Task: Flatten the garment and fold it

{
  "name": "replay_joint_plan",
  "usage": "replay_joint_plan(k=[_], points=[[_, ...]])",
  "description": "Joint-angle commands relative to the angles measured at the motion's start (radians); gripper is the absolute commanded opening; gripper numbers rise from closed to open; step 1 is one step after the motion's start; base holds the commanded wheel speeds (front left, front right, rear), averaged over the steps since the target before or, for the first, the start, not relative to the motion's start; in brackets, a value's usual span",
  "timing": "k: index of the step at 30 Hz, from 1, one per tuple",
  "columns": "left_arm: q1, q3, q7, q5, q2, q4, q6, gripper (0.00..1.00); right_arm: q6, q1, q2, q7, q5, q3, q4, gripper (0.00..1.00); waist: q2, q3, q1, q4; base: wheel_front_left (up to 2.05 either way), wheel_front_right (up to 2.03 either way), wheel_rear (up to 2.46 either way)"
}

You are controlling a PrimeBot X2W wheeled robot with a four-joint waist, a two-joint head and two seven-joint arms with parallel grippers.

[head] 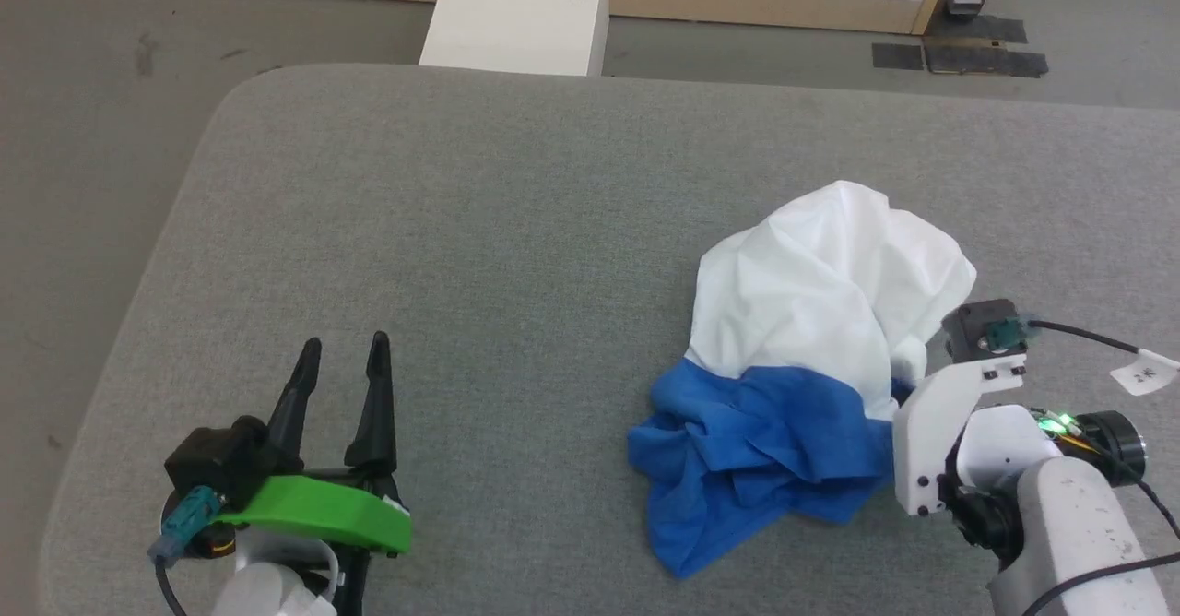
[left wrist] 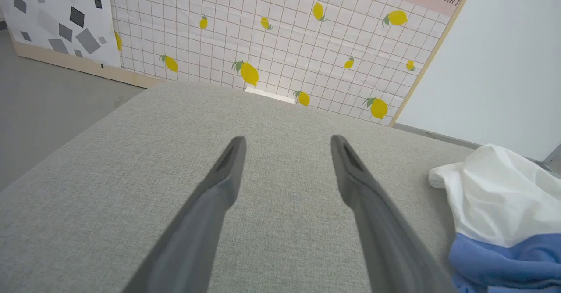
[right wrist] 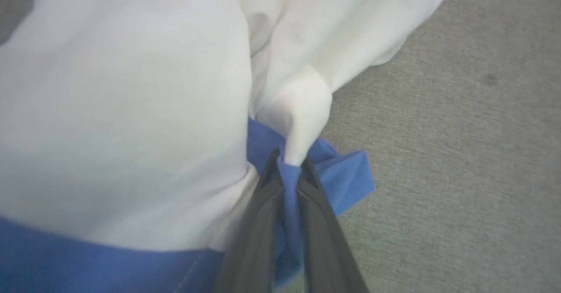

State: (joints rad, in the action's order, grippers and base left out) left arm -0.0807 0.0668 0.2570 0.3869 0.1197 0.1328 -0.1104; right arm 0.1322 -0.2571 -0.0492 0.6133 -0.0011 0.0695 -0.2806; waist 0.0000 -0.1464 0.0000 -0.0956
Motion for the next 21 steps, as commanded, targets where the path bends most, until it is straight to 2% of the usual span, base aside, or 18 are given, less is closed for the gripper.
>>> replay_joint_plan(k=[1, 6, 10, 13, 16, 17, 18, 21], points=[[-0.013, -0.005, 0.005, -0.015, -0.008, 0.000, -0.007, 1.00, -0.002, 0.016, -0.002, 0.001, 0.012, 0.016, 0.027, 0.00, 0.0000, 0.014, 0.0000, 0.015, 0.00, 0.00, 0.00], [-0.024, 0.002, 0.005, -0.024, -0.019, 0.000, -0.014, 1.00, -0.002, 0.021, -0.049, 0.022, 0.017, 0.153, 0.121, 0.00, 0.0000, 0.024, 0.0000, 0.025, 0.00, 0.00, 0.00], [-0.043, 0.014, 0.005, -0.025, -0.022, 0.002, -0.017, 1.00, -0.002, 0.030, -0.111, 0.058, -0.037, 0.300, 0.124, 0.00, 0.0000, 0.014, 0.0000, 0.018, 0.00, 0.00, 0.00], [-0.051, 0.021, 0.005, -0.023, -0.019, 0.010, -0.019, 1.00, -0.002, 0.031, -0.118, 0.054, -0.076, 0.395, 0.091, 0.00, 0.0000, 0.008, 0.0000, 0.015, 0.00, 0.00, 0.00], [-0.054, 0.034, 0.005, -0.013, -0.016, 0.028, -0.019, 1.00, -0.002, 0.028, -0.096, 0.005, -0.133, 0.464, 0.061, 0.00, 0.0000, 0.009, 0.0000, 0.012, 0.00, 0.00, 0.00], [-0.054, 0.039, 0.005, -0.009, -0.014, 0.036, -0.020, 1.00, -0.002, 0.028, -0.085, -0.003, -0.137, 0.469, 0.049, 0.87, 0.0000, 0.012, 0.0000, 0.013, 0.00, 0.00, 0.00], [-0.055, 0.046, 0.005, -0.006, -0.013, 0.042, -0.020, 1.00, -0.002, 0.018, -0.067, -0.026, -0.123, 0.482, 0.041, 1.00, 0.0000, 0.017, 0.0000, 0.014, 0.00, 0.00, 0.00], [-0.072, 0.109, -0.013, 0.046, -0.019, 0.053, -0.020, 1.00, -0.002, -0.007, -0.033, -0.158, -0.027, 0.475, 0.064, 1.00, 0.0000, 0.041, 0.0000, 0.017, 0.00, 0.00, 0.00]])
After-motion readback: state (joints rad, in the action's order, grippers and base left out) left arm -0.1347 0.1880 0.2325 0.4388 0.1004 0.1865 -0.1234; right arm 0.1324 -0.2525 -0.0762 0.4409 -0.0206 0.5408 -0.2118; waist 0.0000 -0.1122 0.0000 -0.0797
